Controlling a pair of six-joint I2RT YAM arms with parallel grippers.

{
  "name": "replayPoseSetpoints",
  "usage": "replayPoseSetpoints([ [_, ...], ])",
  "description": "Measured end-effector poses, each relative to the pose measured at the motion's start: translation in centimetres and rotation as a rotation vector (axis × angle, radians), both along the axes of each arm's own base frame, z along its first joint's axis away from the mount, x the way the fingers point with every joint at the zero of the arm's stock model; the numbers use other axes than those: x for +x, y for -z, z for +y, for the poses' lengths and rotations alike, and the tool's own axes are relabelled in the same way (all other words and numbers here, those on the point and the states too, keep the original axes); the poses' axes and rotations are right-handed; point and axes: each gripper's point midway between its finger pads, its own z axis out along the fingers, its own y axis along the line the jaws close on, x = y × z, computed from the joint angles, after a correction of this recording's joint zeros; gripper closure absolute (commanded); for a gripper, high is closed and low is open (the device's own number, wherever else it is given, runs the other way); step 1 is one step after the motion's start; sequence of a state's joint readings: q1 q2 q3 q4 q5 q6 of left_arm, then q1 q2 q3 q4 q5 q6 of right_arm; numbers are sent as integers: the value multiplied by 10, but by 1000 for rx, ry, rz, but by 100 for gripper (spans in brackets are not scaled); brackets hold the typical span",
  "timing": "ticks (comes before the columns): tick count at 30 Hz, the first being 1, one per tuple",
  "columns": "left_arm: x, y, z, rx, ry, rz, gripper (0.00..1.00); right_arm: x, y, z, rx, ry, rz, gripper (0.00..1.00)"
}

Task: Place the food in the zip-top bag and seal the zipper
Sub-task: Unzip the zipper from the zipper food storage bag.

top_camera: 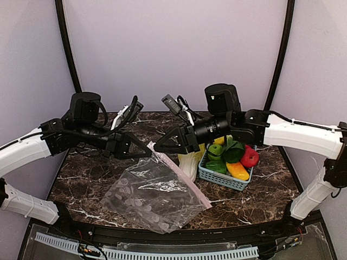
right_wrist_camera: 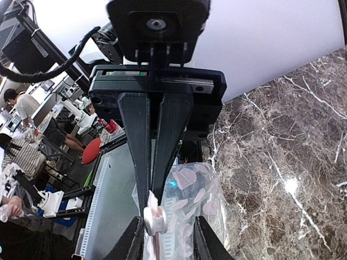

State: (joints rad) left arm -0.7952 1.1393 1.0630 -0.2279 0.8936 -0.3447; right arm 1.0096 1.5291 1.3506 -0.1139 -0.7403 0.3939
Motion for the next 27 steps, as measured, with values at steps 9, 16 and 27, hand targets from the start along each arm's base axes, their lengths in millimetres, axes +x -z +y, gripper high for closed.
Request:
replayPoseSetpoints([
  [9, -1, 2, 1, 5, 3, -8, 99, -4, -6, 1, 18, -37, 13, 83],
  [16, 0, 8, 0, 23, 6, 4, 99, -8, -6, 4, 32, -73, 45, 88],
  [27, 3, 11, 0, 36, -6, 5, 99, -10, -4, 1, 41, -70, 59, 85],
])
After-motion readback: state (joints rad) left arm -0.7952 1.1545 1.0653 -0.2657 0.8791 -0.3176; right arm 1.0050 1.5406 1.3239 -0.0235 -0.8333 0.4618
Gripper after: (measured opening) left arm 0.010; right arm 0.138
